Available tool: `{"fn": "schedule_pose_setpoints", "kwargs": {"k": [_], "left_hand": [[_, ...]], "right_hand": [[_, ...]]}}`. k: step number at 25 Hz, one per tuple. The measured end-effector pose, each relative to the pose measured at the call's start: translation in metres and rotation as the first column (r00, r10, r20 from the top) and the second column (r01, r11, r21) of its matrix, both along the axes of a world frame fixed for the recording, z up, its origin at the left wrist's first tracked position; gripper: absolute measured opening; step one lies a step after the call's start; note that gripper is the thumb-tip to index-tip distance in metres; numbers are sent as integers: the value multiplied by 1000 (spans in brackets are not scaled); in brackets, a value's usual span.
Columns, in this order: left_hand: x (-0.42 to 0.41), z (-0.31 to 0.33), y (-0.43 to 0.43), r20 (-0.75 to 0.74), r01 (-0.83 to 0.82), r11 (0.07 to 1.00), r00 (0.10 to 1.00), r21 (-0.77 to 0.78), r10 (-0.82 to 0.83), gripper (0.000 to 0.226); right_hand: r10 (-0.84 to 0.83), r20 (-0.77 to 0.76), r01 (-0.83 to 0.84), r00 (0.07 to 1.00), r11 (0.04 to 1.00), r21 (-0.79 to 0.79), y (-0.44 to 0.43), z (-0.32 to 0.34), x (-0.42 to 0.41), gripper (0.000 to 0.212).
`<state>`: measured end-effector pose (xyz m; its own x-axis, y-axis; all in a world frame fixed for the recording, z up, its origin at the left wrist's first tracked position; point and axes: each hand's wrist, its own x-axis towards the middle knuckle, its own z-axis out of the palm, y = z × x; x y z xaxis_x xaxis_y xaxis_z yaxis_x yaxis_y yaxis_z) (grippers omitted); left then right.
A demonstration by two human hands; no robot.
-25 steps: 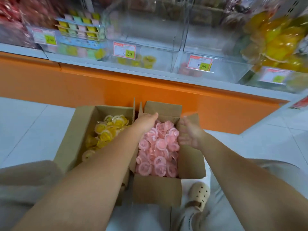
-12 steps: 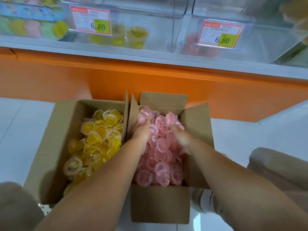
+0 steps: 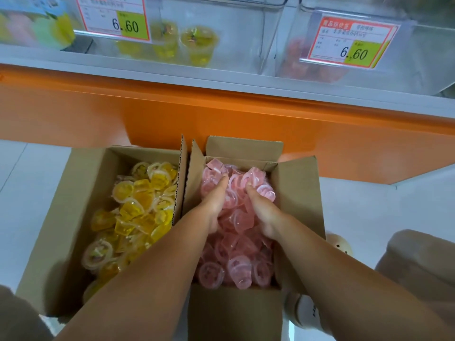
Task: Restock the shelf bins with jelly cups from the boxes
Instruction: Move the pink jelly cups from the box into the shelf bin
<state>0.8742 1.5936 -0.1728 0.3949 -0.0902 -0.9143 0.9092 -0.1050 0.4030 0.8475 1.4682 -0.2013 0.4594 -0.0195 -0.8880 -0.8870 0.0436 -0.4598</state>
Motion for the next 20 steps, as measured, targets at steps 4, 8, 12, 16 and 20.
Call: {"fn": "schedule_pose_setpoints", "kwargs": {"k": [4, 8, 12, 16, 20], "left_hand": [[-7, 4, 2, 4, -67, 996, 998, -58, 67, 69], [-13, 12, 1, -53, -119, 982, 992, -149, 112, 55], [-16, 23, 4, -60, -129, 976, 991, -176, 120, 57], [-22, 31, 9, -5, -105, 983, 994, -150, 106, 60], [-30, 50, 11, 106, -124, 973, 983, -194, 146, 48]], "right_hand": [[-49, 47, 49, 998, 999, -1, -3, 6, -10, 81], [-134, 64, 131, 989, 990, 59, -6, 16, -16, 41], [-196, 95, 187, 976, 977, 100, -1, 28, -19, 39], [-253, 202, 236, 946, 966, 105, 9, 36, -21, 40], [-288, 310, 242, 906, 953, 181, 9, 60, -16, 37]]}}
